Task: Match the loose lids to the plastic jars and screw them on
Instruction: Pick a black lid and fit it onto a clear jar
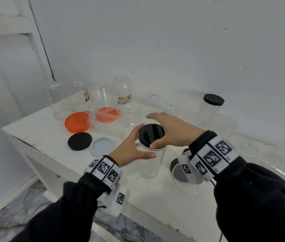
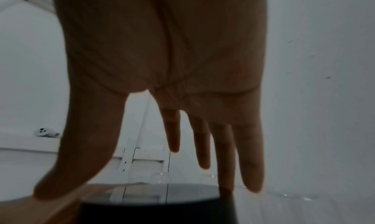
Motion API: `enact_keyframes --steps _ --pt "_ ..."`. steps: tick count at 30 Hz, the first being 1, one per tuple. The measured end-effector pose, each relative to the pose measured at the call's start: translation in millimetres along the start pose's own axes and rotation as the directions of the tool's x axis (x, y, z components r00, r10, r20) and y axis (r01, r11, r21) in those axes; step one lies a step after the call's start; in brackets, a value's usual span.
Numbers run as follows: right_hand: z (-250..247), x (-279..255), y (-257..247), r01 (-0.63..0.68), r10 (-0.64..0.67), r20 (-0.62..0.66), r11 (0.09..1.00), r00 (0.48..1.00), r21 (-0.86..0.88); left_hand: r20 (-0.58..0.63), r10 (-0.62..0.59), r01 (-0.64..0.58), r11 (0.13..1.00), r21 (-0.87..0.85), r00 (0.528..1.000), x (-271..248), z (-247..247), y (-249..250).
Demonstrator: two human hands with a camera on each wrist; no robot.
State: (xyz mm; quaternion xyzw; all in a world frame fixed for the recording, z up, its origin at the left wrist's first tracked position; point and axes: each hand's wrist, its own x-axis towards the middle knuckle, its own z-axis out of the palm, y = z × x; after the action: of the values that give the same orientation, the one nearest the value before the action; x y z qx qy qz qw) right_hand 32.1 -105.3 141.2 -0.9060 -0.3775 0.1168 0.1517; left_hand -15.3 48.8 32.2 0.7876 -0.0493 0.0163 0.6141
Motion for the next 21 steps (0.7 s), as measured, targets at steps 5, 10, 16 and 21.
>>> enact_keyframes --steps 5,10,16,21 --pt "-5 16 -14 0.019 0.010 0.125 0.973 0.992 -0.229 -0.087 0.031 -0.036 0.998 -0.060 0.996 4 13 -6" --pt "-9 23 -22 0.038 0.020 0.183 0.950 0.983 -0.311 -0.148 0.008 -0.019 0.997 -0.070 0.989 4 17 -7" --pt "-11 20 -21 0.076 -0.013 0.203 0.948 0.979 -0.308 -0.150 0.011 -0.023 0.997 -0.078 0.989 5 16 -8" --pt "-12 20 -17 0.096 -0.035 0.214 0.954 0.976 -0.284 -0.140 0.006 -0.017 0.997 -0.074 0.990 5 14 -10"
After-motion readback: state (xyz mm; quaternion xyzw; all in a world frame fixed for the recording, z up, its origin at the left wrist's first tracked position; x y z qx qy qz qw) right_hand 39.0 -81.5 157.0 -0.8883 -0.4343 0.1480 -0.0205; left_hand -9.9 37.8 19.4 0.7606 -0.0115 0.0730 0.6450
